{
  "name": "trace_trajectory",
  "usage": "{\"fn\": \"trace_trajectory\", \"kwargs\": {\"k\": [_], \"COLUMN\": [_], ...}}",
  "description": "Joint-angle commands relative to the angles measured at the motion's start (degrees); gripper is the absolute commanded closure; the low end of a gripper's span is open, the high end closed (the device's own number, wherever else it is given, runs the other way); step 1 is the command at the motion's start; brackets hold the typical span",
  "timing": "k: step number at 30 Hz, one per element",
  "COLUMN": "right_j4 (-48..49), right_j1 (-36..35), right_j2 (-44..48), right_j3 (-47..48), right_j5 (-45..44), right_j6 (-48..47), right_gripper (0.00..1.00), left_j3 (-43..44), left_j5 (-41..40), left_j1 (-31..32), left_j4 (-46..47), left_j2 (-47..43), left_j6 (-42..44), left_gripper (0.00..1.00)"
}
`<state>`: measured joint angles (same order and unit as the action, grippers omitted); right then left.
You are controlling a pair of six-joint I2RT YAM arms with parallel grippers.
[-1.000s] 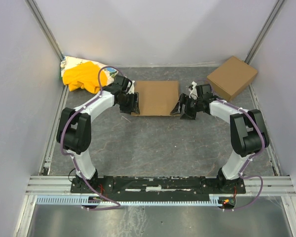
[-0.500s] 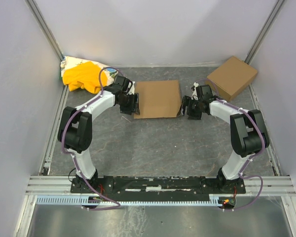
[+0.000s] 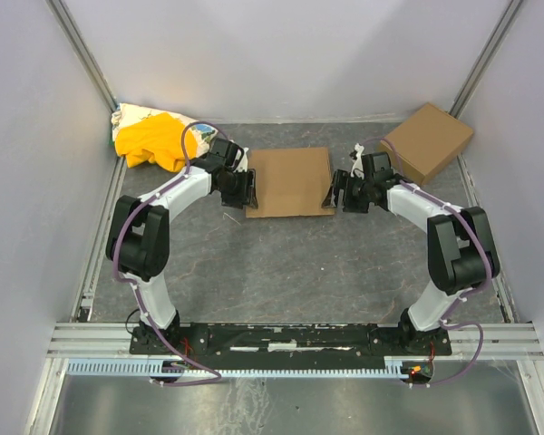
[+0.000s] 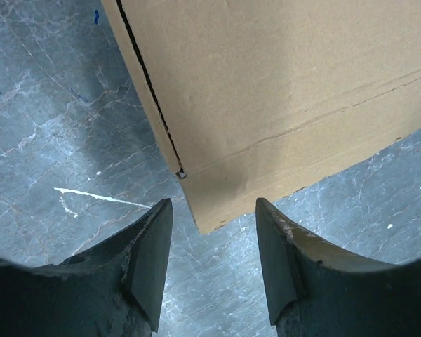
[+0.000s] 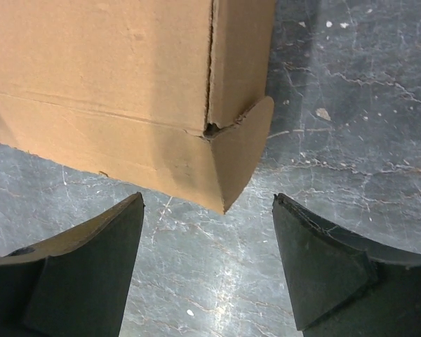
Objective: Fold the paper box
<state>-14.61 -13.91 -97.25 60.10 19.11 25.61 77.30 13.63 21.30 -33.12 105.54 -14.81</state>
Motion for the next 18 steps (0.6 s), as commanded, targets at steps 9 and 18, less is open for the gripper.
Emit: {"fn": "trace_trajectory", "kwargs": {"k": [9,18], "right_j4": [4.6,2.8], "right_j1": [-2.1,-3.0], "right_j2": [-2.4,-3.4], "right_j3": [3.7,5.2], "right_j5": [2.9,1.6], "right_j6": [-0.2,-0.7], "right_gripper": [0.18,0.19], "left_j3": [-0.6,-0.4], "left_j5": [2.7,2.2], "left_j1": [0.2,0.3], "left_j4": [7.3,6.7], "left_j2": [-0.5,0.7], "left_j6": [0.6,0.4], "left_gripper": [0.43,0.44]}}
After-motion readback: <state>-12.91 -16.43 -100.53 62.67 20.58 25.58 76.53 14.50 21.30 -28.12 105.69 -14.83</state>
